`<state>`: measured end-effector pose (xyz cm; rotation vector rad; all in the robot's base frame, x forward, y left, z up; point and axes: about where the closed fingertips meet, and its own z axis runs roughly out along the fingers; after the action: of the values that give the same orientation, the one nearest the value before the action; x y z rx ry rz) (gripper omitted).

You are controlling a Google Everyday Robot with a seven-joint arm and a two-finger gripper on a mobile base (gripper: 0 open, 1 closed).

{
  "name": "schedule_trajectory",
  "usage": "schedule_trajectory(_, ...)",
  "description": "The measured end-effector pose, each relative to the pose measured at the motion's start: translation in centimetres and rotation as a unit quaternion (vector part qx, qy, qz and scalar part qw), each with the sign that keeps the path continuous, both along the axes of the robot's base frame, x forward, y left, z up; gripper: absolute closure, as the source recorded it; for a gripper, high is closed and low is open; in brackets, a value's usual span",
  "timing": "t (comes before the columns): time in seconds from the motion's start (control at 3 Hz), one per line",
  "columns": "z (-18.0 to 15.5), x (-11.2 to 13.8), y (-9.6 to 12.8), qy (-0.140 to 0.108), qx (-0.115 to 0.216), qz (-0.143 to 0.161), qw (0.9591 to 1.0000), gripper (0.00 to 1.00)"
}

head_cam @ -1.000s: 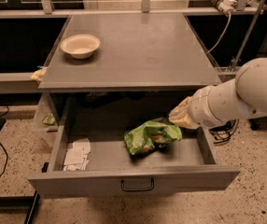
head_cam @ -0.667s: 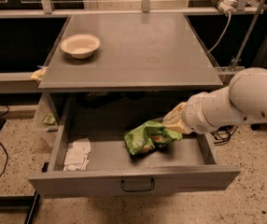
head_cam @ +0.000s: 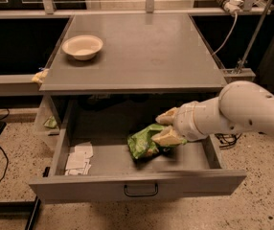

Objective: Pick green rice chip bag from top drawer and place on counter

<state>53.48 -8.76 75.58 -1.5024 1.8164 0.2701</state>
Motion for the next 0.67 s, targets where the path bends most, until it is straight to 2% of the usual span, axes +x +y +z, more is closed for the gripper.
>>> schedule_trajectory(0.67,-4.1,2.3,1.8,-0.005,0.003,0.020,0.9998,0.26)
